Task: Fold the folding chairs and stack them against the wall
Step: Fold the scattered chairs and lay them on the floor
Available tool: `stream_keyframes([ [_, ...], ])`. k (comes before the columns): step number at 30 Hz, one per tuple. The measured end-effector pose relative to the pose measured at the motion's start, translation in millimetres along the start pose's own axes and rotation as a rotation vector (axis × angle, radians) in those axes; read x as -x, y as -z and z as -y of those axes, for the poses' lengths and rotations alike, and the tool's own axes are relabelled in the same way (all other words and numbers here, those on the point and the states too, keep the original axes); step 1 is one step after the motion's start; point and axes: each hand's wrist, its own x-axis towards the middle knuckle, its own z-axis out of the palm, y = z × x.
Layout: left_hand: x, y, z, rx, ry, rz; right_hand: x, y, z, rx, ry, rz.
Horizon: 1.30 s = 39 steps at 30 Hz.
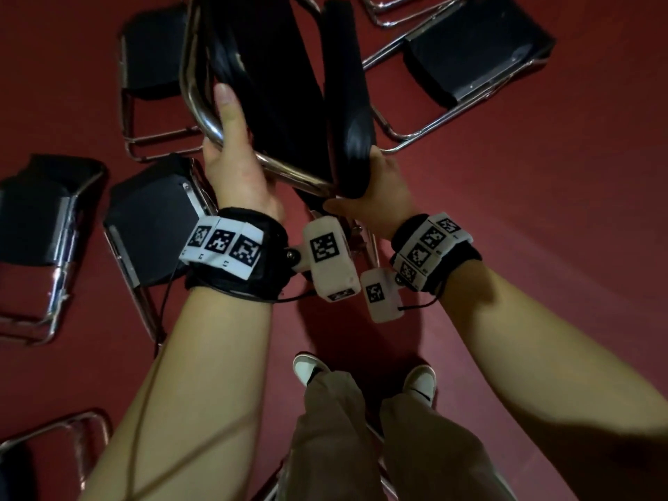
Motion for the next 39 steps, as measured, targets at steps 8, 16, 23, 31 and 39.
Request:
stream_keyframes([
  [8, -29, 35, -18, -0.021, -0.031, -0.124, -10, -48, 18, -0.033, 0.064, 0.061],
  [16, -63, 75, -39, -0.078, 0.013, -0.187, -40, -96, 28, -0.053, 0.069, -0.137],
  [23, -101, 102, -56, -0.11, -0.024, -0.289, -62, -135, 22, -0.079, 0.013, -0.102],
  [31, -141, 130, -75, -0.017, 0.047, -0.343, -95, -155, 57, -0.016, 0.097, -0.044],
  [39, -159, 146, -88, -0.019, 0.132, -0.379, -126, -169, 54, 0.067, 0.135, -0.079],
])
